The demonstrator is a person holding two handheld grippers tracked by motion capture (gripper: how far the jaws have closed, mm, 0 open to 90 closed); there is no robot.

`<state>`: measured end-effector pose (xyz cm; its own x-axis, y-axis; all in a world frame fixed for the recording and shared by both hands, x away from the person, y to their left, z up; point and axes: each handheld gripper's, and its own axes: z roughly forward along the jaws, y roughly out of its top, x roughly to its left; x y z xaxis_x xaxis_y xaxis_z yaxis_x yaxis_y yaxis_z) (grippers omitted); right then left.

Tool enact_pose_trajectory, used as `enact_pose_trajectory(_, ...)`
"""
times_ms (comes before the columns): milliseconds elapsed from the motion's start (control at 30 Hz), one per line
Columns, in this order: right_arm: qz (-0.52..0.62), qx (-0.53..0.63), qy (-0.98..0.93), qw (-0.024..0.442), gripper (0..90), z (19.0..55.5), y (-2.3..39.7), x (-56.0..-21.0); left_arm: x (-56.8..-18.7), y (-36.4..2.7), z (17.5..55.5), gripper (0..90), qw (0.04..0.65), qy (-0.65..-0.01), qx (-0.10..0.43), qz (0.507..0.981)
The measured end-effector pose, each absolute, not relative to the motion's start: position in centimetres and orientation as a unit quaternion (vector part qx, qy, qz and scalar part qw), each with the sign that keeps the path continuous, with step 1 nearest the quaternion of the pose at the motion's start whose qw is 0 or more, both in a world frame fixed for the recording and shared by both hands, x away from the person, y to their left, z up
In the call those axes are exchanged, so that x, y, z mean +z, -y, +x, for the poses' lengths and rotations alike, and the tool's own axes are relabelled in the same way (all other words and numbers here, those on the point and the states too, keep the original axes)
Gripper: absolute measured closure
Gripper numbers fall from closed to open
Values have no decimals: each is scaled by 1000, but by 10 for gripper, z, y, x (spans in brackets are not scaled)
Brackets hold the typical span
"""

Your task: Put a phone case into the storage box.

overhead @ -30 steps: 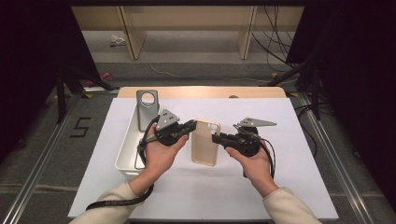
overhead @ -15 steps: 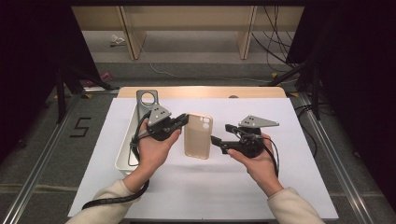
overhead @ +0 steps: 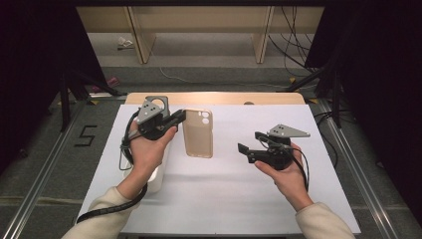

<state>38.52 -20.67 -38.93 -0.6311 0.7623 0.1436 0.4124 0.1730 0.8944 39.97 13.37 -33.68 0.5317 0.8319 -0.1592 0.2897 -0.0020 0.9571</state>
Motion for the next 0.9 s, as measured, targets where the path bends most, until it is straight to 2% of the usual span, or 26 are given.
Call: enact_pose_trajectory(900, 422, 491, -732, 212, 215, 378, 249, -398, -320, -178, 411, 855, 556, -437, 272, 652)
